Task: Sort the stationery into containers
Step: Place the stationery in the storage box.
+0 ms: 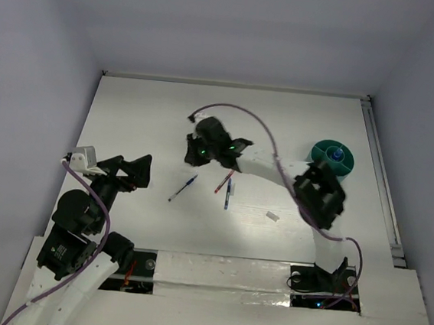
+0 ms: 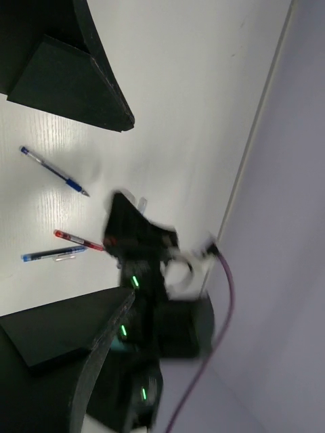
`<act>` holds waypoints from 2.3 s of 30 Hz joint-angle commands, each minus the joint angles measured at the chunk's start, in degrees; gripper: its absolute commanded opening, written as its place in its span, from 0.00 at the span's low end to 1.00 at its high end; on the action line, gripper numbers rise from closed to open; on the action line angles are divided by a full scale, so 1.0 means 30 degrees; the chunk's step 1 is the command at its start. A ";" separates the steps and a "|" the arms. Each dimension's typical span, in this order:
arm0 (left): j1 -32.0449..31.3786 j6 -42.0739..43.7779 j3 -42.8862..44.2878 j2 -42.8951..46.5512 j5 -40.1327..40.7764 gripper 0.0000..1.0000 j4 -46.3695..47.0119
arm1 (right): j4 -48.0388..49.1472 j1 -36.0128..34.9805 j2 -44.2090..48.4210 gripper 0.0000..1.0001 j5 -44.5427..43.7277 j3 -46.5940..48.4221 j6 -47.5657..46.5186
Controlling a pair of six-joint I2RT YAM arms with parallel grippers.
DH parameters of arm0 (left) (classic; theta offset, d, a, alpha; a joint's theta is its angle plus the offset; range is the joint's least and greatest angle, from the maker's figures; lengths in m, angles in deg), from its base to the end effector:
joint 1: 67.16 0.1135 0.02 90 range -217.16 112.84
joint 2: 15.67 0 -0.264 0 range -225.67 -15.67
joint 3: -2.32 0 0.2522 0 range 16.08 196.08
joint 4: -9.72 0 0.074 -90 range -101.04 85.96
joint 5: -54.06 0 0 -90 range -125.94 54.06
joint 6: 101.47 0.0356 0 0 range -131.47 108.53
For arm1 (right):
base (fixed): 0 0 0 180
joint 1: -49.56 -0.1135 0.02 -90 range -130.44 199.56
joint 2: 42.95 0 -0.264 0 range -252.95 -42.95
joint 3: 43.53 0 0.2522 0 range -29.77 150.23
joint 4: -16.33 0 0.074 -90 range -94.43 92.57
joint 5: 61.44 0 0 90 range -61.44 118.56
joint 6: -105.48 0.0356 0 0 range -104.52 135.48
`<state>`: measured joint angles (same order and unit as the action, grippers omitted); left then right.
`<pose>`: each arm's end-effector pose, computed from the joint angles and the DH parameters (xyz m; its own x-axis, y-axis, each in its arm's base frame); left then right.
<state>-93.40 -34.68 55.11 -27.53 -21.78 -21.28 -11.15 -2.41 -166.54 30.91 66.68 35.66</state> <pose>0.0568 -0.0183 0.3517 0.0584 -0.4548 -0.8887 0.2563 0.8672 -0.4270 0.3034 0.3902 0.2034 -0.6564 -0.2798 -0.7006 -0.6176 0.7326 0.2861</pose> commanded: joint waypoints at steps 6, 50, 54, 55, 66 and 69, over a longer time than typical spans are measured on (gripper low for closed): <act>0.0075 0.0614 0.0117 -0.0530 -0.1640 0.99 0.1408 | 0.7709 0.9460 1.4324 0.00 0.3345 -0.9378 0.4168; -0.0101 0.0731 0.0029 -0.0032 -0.2139 0.99 0.1555 | 1.5792 2.9656 1.2193 0.00 1.6620 -1.9374 1.4600; -0.0101 0.0732 0.0029 -0.0090 -0.2139 0.99 0.1556 | 1.5618 2.9656 1.1666 0.00 1.6765 -1.9258 1.4512; -0.0101 0.0732 0.0029 -0.0061 -0.2139 0.99 0.1584 | 1.5472 2.9830 1.1549 0.00 1.6737 -1.9199 1.4425; -0.0101 0.0732 0.0029 -0.0091 -0.2139 0.99 0.1555 | 1.1025 2.9831 1.2924 0.48 1.4483 -1.8087 1.1646; -0.0101 0.0732 0.0029 -0.0149 -0.2168 0.99 0.1585 | 0.9909 2.9831 1.3537 0.53 1.3870 -1.7734 1.1029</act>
<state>-93.42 -33.01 55.08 -28.23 -27.62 -19.64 23.10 86.71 -129.56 75.54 10.22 72.80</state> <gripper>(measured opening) 0.990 0.517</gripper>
